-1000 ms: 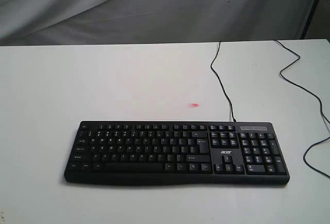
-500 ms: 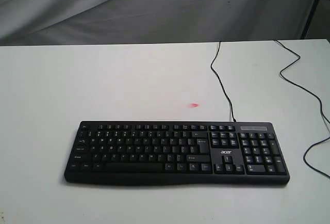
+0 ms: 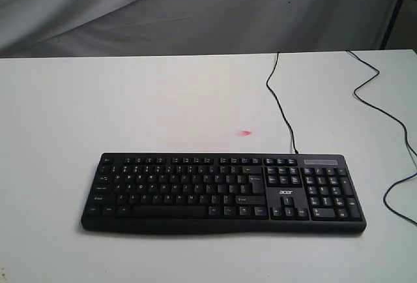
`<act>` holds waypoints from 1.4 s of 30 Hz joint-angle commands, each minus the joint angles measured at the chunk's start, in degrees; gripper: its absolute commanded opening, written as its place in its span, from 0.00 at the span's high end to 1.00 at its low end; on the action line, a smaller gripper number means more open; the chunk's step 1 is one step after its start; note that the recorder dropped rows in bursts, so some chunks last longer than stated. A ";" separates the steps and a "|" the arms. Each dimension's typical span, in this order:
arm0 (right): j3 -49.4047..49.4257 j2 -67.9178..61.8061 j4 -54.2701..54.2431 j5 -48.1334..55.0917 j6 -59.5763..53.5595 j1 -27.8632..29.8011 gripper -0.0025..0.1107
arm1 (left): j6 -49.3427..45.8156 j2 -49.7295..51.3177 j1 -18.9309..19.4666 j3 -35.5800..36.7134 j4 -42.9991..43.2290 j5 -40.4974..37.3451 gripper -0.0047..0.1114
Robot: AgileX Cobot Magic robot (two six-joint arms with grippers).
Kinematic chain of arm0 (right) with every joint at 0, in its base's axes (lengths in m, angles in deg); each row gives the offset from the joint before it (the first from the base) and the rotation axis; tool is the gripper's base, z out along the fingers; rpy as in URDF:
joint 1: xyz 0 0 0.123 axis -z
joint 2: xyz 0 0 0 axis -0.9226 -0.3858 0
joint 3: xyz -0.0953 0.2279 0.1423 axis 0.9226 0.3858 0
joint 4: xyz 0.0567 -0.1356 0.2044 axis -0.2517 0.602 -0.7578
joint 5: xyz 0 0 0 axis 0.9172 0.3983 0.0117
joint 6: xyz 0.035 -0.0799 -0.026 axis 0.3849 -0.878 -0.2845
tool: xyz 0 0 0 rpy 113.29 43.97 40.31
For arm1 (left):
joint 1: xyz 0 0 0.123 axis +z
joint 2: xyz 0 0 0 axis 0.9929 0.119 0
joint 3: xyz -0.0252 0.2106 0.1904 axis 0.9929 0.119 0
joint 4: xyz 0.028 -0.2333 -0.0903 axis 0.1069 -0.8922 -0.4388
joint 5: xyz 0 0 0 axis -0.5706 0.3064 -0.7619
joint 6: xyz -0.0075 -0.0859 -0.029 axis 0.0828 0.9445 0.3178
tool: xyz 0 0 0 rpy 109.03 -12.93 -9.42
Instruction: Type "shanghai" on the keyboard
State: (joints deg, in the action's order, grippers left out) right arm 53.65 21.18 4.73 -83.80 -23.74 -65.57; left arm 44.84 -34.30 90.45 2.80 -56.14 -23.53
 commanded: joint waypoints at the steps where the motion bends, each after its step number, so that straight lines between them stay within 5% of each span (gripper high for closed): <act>1: -4.76 -6.29 0.86 1.74 1.72 0.15 0.98 | 0.16 0.18 -0.22 0.29 -0.03 0.30 0.95; 11: -19.69 -27.07 4.38 13.75 7.22 -1.08 0.98 | 0.16 0.18 -0.22 0.29 -0.03 0.30 0.95; 24: -39.84 -44.43 15.90 25.14 1.27 -5.22 0.98 | 0.16 0.18 -0.22 0.29 -0.03 0.30 0.95; 33: -58.98 -59.62 15.90 45.63 -5.06 -5.22 0.98 | 0.16 0.18 -0.22 0.29 -0.03 0.30 0.95; 42: -68.29 -72.18 0.53 54.06 -34.95 -5.22 0.98 | 0.16 0.18 -0.22 0.29 -0.03 0.30 0.95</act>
State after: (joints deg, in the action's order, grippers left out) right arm -13.56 -48.55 12.27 -31.32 -47.84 -70.65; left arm 44.84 -34.30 90.45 2.80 -56.14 -23.53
